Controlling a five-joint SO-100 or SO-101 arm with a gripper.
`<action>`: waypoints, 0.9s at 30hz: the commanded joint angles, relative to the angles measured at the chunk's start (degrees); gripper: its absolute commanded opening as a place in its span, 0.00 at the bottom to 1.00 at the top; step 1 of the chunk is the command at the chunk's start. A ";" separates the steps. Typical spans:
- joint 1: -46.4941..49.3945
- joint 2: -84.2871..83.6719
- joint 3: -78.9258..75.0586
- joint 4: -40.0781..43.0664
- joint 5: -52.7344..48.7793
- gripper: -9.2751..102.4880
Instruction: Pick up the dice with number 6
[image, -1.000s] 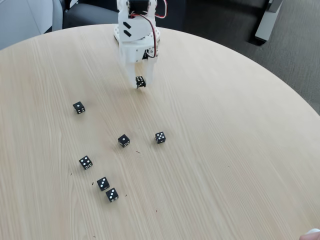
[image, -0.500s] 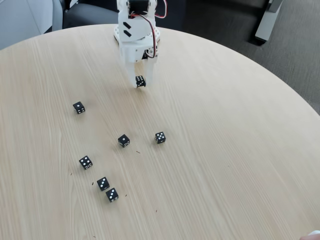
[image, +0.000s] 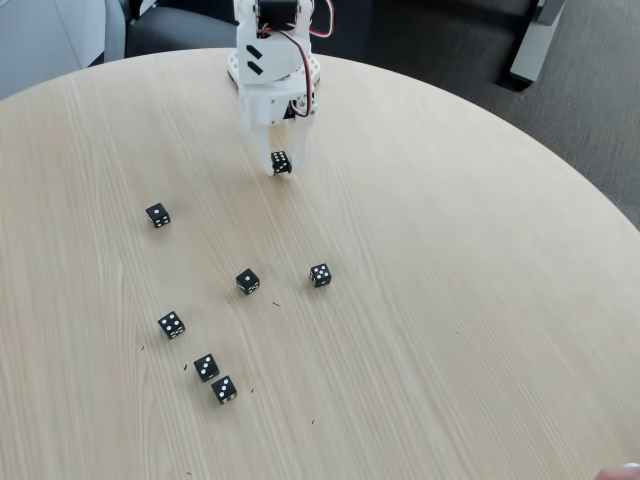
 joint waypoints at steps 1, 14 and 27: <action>0.44 0.35 -0.26 0.18 0.53 0.08; -0.44 0.35 -0.18 0.18 3.52 0.09; -0.53 0.35 -0.18 0.18 -0.18 0.08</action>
